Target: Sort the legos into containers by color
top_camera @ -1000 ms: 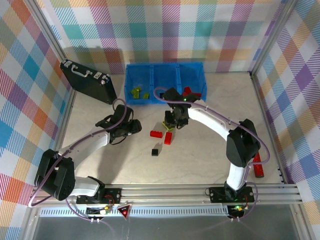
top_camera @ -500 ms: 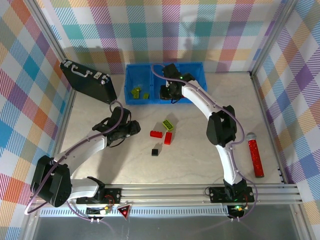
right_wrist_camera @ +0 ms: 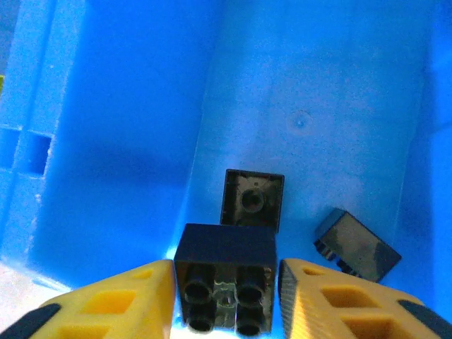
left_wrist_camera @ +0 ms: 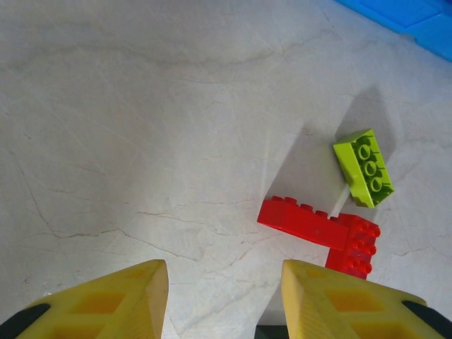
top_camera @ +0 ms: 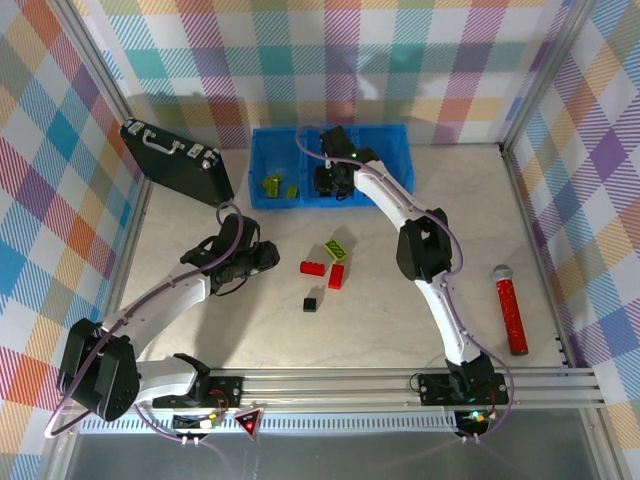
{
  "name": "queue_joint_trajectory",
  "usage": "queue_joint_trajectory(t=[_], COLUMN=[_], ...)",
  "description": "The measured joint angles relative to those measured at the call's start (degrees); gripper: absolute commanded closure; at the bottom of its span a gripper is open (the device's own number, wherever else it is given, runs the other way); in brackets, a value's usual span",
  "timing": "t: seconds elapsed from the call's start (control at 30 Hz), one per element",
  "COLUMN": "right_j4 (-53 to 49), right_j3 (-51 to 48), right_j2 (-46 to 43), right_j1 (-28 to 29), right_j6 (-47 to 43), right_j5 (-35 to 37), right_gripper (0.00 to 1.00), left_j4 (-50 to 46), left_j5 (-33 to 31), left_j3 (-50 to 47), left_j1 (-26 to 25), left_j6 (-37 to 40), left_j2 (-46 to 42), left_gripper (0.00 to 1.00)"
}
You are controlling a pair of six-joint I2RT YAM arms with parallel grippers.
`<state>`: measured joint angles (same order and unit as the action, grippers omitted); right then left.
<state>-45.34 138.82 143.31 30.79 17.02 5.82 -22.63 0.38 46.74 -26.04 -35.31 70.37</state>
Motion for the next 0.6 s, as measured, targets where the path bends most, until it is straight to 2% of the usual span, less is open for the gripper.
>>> queue_joint_trajectory(t=[0.27, 0.6], right_j4=[-1.60, -4.20], right_j3=[0.50, -13.75], right_j2=[-1.49, -19.17], right_j1=[-0.04, 0.00], right_j6=[-2.23, -9.09], right_j5=[-0.31, -9.44], right_gripper=[0.53, 0.53], left_j4=[-0.26, -0.20], left_j5=[-0.33, -0.81], left_j3=[0.00, 0.02], left_j1=[0.00, 0.00], left_j6=[0.02, 0.39], left_j2=[-1.27, -0.50], left_gripper=[0.54, 0.55])
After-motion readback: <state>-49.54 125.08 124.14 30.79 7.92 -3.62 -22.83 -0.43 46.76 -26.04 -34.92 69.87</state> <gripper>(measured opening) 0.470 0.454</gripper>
